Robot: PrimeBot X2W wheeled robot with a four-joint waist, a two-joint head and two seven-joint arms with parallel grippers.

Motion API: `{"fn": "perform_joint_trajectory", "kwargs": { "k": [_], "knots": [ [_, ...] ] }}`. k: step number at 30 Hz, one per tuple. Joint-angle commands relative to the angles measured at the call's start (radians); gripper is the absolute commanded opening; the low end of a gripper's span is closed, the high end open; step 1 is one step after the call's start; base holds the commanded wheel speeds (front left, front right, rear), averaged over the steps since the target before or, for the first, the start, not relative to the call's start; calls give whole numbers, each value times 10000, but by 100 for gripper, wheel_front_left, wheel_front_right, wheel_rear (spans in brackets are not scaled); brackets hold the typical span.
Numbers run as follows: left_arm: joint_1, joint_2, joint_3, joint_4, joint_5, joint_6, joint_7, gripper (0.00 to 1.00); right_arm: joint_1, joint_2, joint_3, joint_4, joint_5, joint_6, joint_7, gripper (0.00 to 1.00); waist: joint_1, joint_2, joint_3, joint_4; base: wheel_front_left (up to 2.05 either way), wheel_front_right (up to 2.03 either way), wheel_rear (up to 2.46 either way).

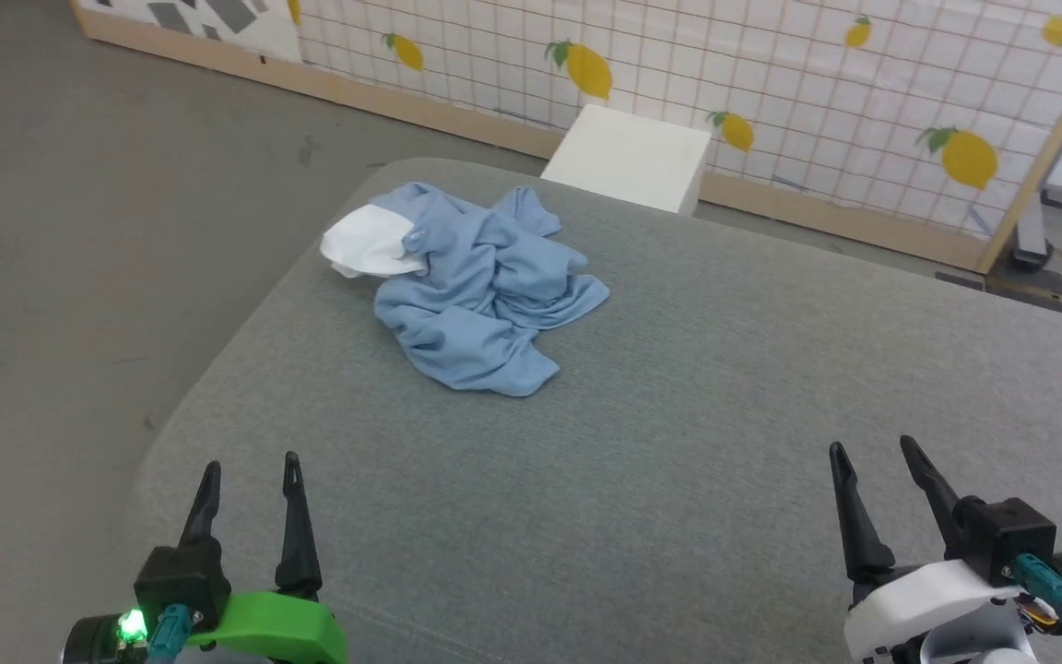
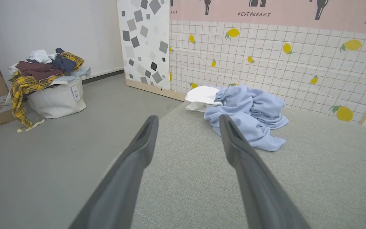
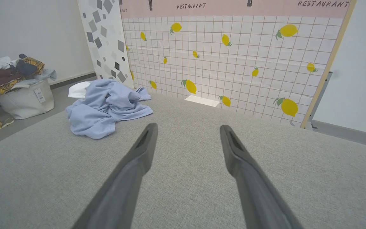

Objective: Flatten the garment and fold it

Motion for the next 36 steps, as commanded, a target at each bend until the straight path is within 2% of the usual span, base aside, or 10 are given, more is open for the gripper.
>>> {"fn": "perform_joint_trajectory", "kwargs": {
  "k": [1, 36],
  "knots": [
    [149, -32, 44, -38, -68, 88, -100, 100, 124, 13, 4, 91, 82, -10, -107, 100, 0, 0, -49, 160, 0, 0, 0],
    [521, -45, -126, -160, -563, 557, -818, 100, 194, 20, -348, 627, 241, -14, -727, 100, 0, 0, -155, 1388, 0, 0, 0]
  ]
}}
